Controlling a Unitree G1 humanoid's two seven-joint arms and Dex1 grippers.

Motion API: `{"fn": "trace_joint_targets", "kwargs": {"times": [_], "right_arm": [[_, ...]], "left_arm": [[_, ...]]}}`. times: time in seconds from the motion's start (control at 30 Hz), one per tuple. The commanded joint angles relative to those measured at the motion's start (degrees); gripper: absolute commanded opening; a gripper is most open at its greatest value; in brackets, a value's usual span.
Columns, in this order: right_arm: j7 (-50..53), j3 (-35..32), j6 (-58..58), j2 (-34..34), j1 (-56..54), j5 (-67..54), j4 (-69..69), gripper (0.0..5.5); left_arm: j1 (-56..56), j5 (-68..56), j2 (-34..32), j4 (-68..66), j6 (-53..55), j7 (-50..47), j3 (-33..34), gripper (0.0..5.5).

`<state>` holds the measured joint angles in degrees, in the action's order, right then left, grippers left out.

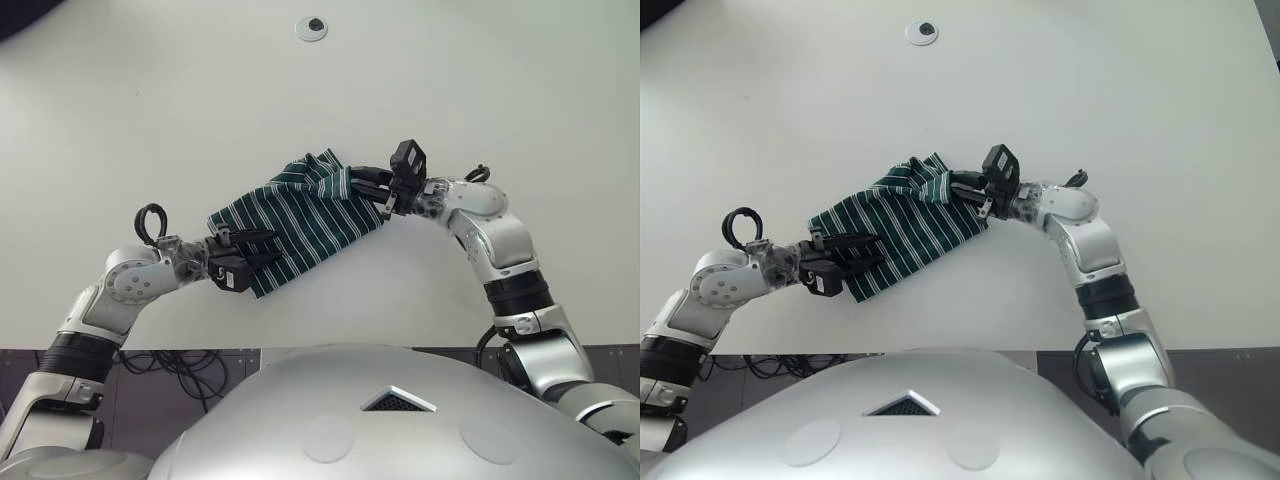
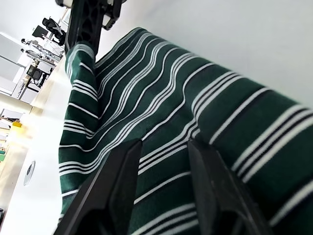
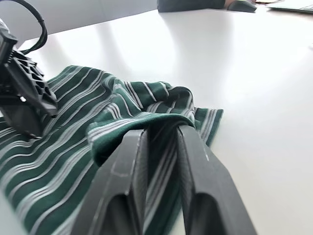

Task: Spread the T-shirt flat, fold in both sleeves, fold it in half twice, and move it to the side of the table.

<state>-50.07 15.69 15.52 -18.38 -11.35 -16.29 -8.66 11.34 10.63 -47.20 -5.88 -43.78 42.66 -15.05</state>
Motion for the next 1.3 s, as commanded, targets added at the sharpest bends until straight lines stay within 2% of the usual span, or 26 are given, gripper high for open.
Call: {"fn": "trace_joint_targets", "kwargs": {"times": [0.03, 0.3, 0.43, 0.53, 0.6, 0.63, 0.7, 0.77, 0.83, 0.93, 1.0, 1.17, 1.3], "right_arm": [[-0.19, -1.03, 1.45, 2.72, -6.96, -0.01, -5.74, 0.90], [14.24, -11.32, -7.62, 8.90, -14.52, 1.22, -19.22, 0.90], [13.23, -12.07, -10.01, 9.06, -13.17, 0.90, -17.59, 0.90], [3.22, -6.00, -16.41, 7.31, -6.09, 1.20, -7.22, 0.90], [-0.76, 1.32, -25.32, 5.01, -0.37, 7.15, -1.95, 0.90], [-0.31, 4.00, -29.41, 4.21, 0.92, 11.43, -1.70, 0.90], [7.10, 11.23, -38.79, 1.96, 0.15, 27.97, -6.20, 0.90], [12.77, 15.74, -40.88, 2.34, -0.95, 37.26, -11.97, 0.90], [17.09, 17.03, -37.75, 4.01, -2.40, 41.21, -19.17, 0.90], [23.10, 15.33, -33.15, 5.29, -5.91, 42.14, -28.59, 0.90], [27.94, 11.25, -29.16, 4.82, -9.22, 40.08, -35.36, 0.90], [33.88, 0.28, -26.80, -8.99, -9.04, 35.20, -42.65, 0.90], [34.88, -8.62, -26.65, -17.96, -1.02, 29.81, -37.51, 0.90]], "left_arm": [[2.39, 7.69, -1.75, -5.05, 5.64, 3.03, -4.66, 1.70], [1.60, 6.43, -1.24, -5.01, 4.78, 1.76, -5.45, 1.70], [1.07, 3.84, -0.22, -4.42, 3.80, 0.88, -4.85, 1.70], [-0.58, -6.76, 2.32, -0.05, 4.90, -0.88, -1.06, 1.70], [-2.80, -18.01, 4.66, 4.19, 8.91, -3.06, 3.91, 1.70], [-3.34, -22.21, 5.36, 5.93, 10.84, -3.63, 6.03, 1.70], [-4.01, -33.81, 7.71, 8.95, 15.43, -5.80, 12.33, 1.70], [-4.74, -42.84, 9.86, 9.50, 19.67, -6.62, 17.02, 1.70], [-5.55, -46.04, 13.29, 7.79, 21.65, -6.58, 17.93, 1.70], [-6.66, -46.48, 18.80, 8.10, 23.07, -6.29, 16.69, 1.70], [-8.90, -45.55, 22.59, 8.27, 23.91, -6.64, 15.19, 1.70], [-14.42, -40.27, 29.50, 6.16, 23.05, -7.57, 12.26, 1.70], [-18.05, -38.36, 34.94, 2.22, 21.97, -9.66, 13.53, 1.70]]}}
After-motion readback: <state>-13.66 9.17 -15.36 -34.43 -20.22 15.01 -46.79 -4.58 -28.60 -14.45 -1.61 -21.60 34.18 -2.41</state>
